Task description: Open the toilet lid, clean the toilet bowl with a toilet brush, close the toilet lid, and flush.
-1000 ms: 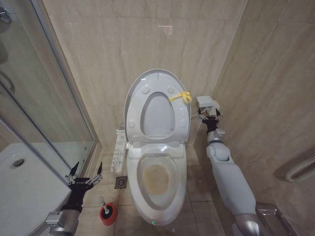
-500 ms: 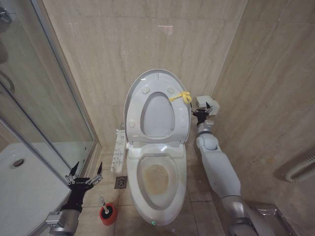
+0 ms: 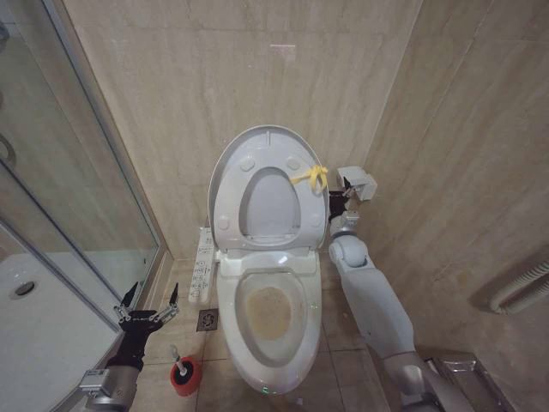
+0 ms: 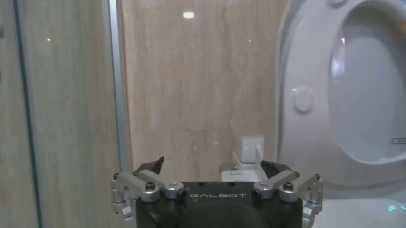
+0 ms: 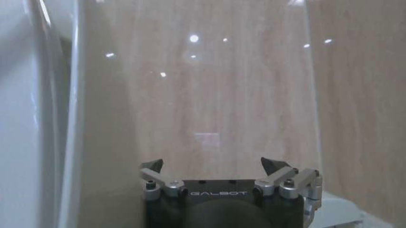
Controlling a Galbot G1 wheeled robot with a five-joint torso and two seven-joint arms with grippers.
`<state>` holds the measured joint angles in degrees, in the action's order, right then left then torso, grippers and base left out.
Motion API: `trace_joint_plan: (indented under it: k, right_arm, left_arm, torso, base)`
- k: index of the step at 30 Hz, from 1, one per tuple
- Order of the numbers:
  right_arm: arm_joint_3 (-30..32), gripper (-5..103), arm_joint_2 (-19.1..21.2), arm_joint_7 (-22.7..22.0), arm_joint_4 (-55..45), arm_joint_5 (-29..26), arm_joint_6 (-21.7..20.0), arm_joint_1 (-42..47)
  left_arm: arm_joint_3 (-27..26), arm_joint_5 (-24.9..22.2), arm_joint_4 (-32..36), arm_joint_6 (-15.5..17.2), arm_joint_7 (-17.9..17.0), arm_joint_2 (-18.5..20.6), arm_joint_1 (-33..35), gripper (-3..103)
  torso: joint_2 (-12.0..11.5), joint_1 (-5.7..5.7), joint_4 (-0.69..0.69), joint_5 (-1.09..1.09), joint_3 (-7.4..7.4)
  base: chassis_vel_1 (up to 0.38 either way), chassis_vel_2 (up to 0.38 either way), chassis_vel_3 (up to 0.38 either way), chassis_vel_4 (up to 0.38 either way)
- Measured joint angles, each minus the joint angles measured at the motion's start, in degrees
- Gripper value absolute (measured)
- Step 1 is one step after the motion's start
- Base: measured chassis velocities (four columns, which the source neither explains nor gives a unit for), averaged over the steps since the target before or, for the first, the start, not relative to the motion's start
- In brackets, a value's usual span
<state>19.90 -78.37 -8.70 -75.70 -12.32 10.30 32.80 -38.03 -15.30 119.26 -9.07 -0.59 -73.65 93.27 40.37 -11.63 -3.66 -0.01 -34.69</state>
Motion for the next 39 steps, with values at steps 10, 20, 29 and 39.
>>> trace_joint_plan:
  k: [10,20,29,39]
  right_arm:
    - [-1.11,100,6.76,-0.87,-10.56,-2.47,-0.6,11.83]
    - [5.55,100,9.55,-0.01,-20.73,-3.29,0.99,28.67]
    - [8.96,100,7.16,-0.39,-28.78,-2.36,1.67,43.02]
    - [11.39,100,3.93,0.28,-39.64,-2.66,-4.49,49.19]
  left_arm:
    - [-0.01,0.0,0.0,0.0,-0.01,0.0,0.01,100]
    - [-0.01,0.0,-0.01,0.0,-0.01,0.0,0.01,100]
    - [0.0,0.0,0.0,0.0,0.0,0.0,0.01,100]
    - [-0.01,0.0,0.0,0.0,-0.01,0.0,0.01,100]
  torso:
    - [0.0,0.01,0.05,0.01,0.0]
    - [0.0,0.01,-0.01,0.01,0.01]
    - [0.01,0.01,-0.03,0.02,0.01]
    - [0.0,0.0,-0.01,0.0,0.0]
  base:
    - [0.0,0.0,0.0,0.0]
    - [0.0,0.0,0.0,0.0]
    - [0.0,0.0,0.0,0.0]
    - [0.0,0.0,0.0,0.0]
